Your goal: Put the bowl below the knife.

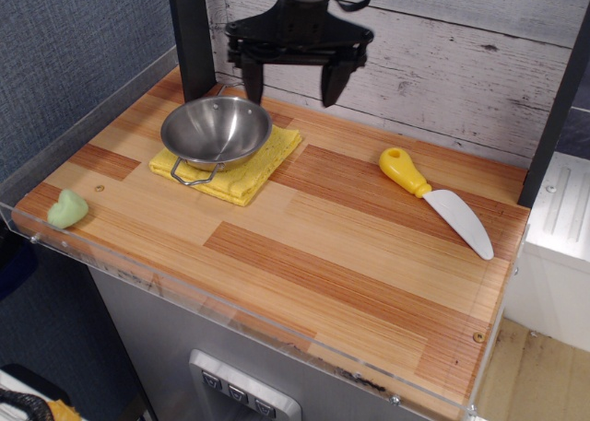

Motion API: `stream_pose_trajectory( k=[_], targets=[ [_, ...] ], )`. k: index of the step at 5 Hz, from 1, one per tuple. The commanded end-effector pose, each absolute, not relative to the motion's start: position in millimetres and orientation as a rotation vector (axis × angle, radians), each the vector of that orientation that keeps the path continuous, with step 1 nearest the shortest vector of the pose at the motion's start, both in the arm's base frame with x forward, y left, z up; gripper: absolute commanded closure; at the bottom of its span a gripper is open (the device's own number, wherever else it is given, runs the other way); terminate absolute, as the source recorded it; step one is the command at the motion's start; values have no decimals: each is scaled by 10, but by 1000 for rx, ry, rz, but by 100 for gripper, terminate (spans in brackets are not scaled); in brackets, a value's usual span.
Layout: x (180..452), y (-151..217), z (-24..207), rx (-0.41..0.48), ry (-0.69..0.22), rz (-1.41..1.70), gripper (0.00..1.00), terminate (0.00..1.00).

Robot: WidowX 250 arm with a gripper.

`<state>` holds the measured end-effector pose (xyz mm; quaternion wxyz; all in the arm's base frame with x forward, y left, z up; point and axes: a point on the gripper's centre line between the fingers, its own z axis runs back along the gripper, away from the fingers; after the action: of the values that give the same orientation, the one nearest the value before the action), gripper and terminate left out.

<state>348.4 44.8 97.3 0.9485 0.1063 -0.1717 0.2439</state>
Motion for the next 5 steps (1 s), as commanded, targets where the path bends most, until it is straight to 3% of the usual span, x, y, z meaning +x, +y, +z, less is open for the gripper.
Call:
stream_pose_trajectory(
  k=[1, 2, 3, 5],
  targets=[
    [3524, 506, 903, 332, -420, 427, 0, 0],
    [3541, 608, 830, 343, -472, 505, 0, 0],
    [3573, 755, 733, 411, -485, 533, 0, 0],
    [3617, 875, 517, 457, -411, 530, 0, 0]
  ],
)
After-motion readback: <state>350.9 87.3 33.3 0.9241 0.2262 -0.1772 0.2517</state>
